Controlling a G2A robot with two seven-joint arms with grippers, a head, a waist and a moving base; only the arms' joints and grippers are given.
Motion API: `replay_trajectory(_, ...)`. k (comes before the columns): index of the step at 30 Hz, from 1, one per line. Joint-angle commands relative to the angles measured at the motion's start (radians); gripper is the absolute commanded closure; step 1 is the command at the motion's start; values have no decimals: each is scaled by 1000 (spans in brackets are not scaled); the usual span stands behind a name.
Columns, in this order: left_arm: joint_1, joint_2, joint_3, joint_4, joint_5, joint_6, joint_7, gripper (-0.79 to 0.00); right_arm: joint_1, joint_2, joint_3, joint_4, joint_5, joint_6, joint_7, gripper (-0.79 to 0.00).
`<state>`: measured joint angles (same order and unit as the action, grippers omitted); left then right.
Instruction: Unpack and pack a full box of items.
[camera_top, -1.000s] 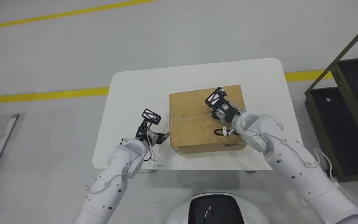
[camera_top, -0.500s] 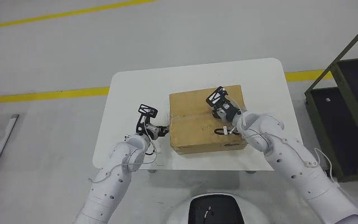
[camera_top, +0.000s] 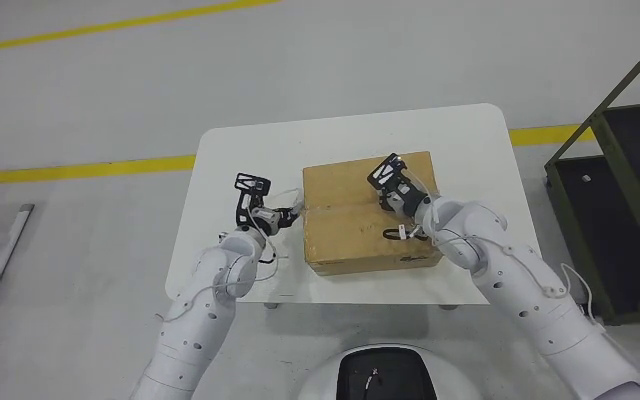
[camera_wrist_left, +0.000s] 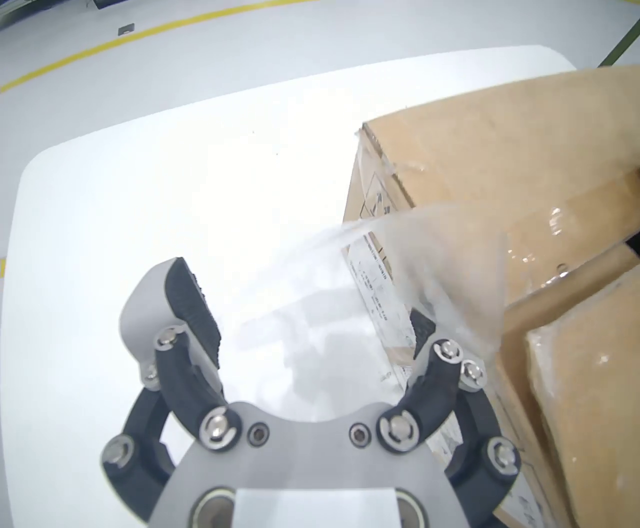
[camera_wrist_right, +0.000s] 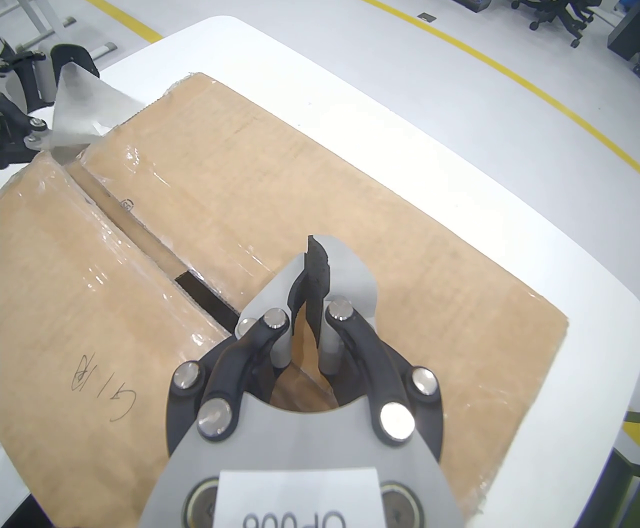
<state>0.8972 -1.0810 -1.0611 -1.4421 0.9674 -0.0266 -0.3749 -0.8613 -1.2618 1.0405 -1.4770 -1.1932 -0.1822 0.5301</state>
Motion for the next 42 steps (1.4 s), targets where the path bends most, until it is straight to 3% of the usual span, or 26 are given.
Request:
replay_trajectory(1, 13, 1, -21, -17, -24, 2, 3, -785, 1, -1, 1, 2, 2, -1, -1, 0)
replay_trajectory(14, 50, 6, -127, -123, -87, -26, -15, -785, 9, -9, 2, 19, 2, -9, -3, 0)
replay_trajectory(21, 30, 4, -156, -163, -93, -31, -33, -785, 10, -12, 7, 19, 1, -15, -3, 0)
replay_trajectory(34, -22, -11, -146, -251, -147, -52, -63, -785, 8, -16, 15, 16, -4, -23, 2, 0)
replay_trajectory(42, -72, -28, -73, -324, -168, -123, -90, -785, 8, -20, 15, 17, -5, -23, 2, 0)
